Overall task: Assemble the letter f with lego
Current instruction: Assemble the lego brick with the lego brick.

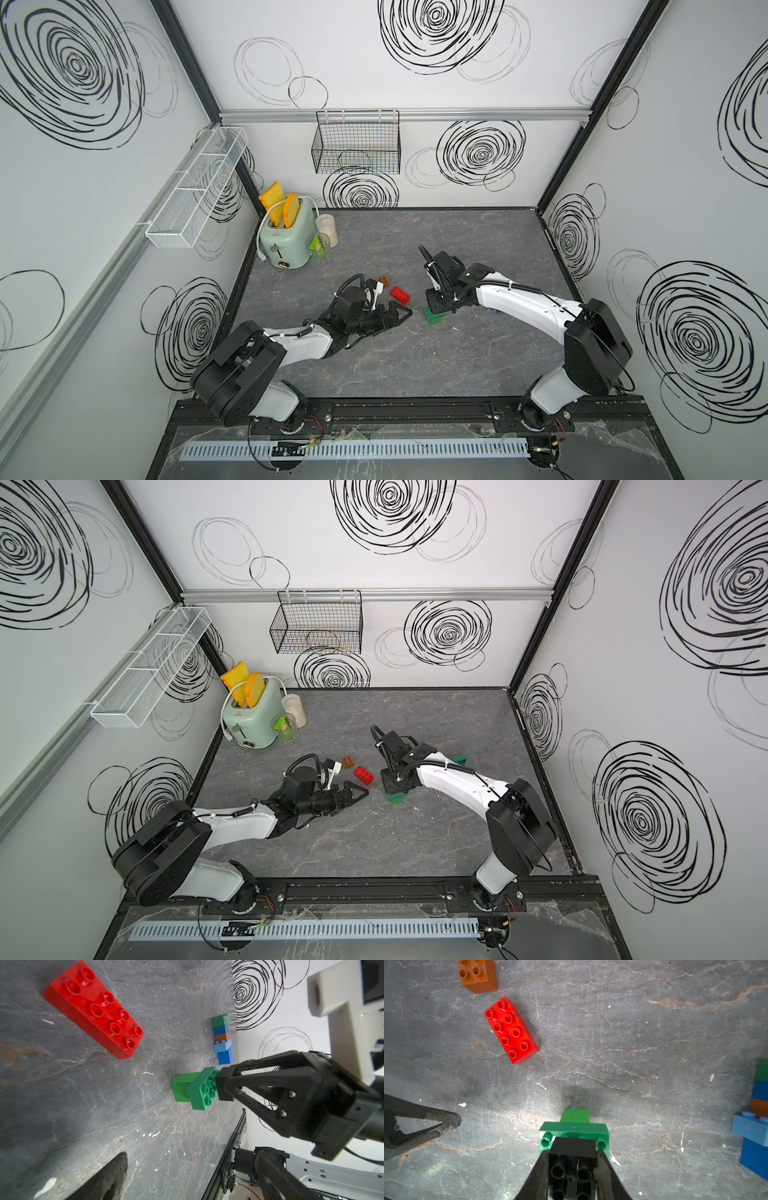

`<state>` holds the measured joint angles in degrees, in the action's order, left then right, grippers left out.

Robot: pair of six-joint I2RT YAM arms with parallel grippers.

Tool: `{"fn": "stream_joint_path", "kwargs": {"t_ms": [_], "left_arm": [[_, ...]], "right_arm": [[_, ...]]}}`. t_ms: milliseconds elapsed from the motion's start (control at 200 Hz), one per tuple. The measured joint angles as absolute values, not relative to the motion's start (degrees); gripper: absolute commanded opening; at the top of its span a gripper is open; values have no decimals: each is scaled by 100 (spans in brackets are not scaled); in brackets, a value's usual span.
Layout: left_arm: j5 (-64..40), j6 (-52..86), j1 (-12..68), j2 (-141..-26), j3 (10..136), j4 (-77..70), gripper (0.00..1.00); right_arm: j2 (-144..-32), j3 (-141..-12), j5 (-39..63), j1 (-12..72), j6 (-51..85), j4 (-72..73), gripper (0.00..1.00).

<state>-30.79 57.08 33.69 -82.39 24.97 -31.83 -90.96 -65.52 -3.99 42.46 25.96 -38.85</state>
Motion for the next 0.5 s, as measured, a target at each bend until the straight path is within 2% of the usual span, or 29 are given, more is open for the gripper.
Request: {"fn": "stream_joint_path", "kwargs": {"t_ms": [500], "left_arm": [[-3214,5752,3457,-8149,2497,-3186,98]], "right_arm": [[-9080,-6361,-49,4139,2541,-3774,34]]}}
